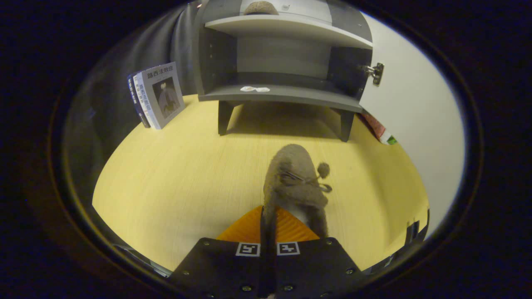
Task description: Open the shoe cabinet door, grab the shoes and put them into the shoe cabinet, then close the shoe cabinet door.
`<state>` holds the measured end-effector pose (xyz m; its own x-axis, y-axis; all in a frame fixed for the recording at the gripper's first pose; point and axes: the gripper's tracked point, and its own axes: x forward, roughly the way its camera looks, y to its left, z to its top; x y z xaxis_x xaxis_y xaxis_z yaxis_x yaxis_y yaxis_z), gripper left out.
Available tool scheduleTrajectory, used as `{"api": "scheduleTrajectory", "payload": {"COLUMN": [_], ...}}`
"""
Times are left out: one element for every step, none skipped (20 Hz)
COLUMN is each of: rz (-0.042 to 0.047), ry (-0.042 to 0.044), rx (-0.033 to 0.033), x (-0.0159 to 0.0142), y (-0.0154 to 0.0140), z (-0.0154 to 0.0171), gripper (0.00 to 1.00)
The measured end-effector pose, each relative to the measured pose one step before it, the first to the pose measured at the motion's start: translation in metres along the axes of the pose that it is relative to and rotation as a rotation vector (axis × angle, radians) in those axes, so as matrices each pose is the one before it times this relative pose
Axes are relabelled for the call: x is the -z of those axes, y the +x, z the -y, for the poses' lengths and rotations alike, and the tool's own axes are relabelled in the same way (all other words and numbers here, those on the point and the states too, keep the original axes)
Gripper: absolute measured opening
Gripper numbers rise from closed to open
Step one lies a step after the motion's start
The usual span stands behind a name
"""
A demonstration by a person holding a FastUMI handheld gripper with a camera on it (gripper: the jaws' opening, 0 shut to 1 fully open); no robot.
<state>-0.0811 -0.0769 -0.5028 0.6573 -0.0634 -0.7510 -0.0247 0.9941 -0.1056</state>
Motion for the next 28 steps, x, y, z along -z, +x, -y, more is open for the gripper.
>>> {"api": "scheduleTrajectory", "payload": {"rz": [0.00894,0.01227,0.01682,0.02096,0.02362,0.02482,0.0269,0.02963,0.03325,0.03439,0.03203,0.03441,0.03453,0.0355,0.03618,0.02775,0.02573,0.02427,0.02508,0.02329,0.02331,0.01814,0.0164,0.01552,0.01169,0.01088,0.0102,0.00966], "ry": [0.01163,0.00904,0.00403,0.00242,0.00327,0.00322,0.00236,0.0003,-0.00019,-0.00059,-0.00091,0.00202,0.00369,0.00425,0.00322,0.00041,-0.00289,-0.00363,-0.00224,-0.00128,0.00225,-0.00066,-0.00058,-0.0011,-0.00297,-0.00317,-0.00163,0.00176], "rx": [0.00516,0.00618,0.00837,0.0087,0.00838,0.00741,0.00734,0.00847,0.00972,0.01076,0.01113,0.01137,0.01048,0.01112,0.01228,0.01073,0.009,0.00754,0.00521,0.00333,0.00263,0.0036,0.00318,0.00217,-0.00027,-0.00095,-0.0011,-0.00081], "x": [-0.00714,-0.00862,-0.00934,-0.01213,-0.01374,-0.01389,-0.01588,-0.01688,-0.0179,-0.01961,-0.0189,-0.01967,-0.01936,-0.01852,-0.02039,-0.01618,-0.01573,-0.01349,-0.01362,-0.01534,-0.01627,-0.01349,-0.0106,-0.00132,-0.00802,-0.00961,-0.00789,-0.00779], "y": [-0.0042,-0.00389,-0.00495,-0.00426,-0.00561,-0.00525,-0.00582,-0.00536,-0.00562,-0.00457,-0.00467,-0.00418,-0.00325,-0.0035,-0.00186,0.0004,0.00095,0.001,0.00057,0.00527,0.00683,0.00869,0.0072,0.00719,0.00829,0.01356,0.00998,0.01311], "z": [0.0032,0.00372,0.00384,0.00367,0.004,0.00305,0.0035,0.00327,0.00376,0.00422,0.00402,0.00371,0.00381,0.00285,0.00362,0.00308,0.00218,0.00178,0.00155,0.00165,0.00244,0.00085,0.00002,-0.00126,-0.00047,-0.00164,-0.0007,-0.00128], "gripper": [0.01,0.0,0.0,0.0,0.0,0.0,0.0,0.0,0.0,0.0,0.0,0.01,0.0,0.0,0.0,0.0,0.0,0.0,0.0,0.0,0.0,0.0,0.0,0.0,0.0,0.0,0.0,0.0]}}
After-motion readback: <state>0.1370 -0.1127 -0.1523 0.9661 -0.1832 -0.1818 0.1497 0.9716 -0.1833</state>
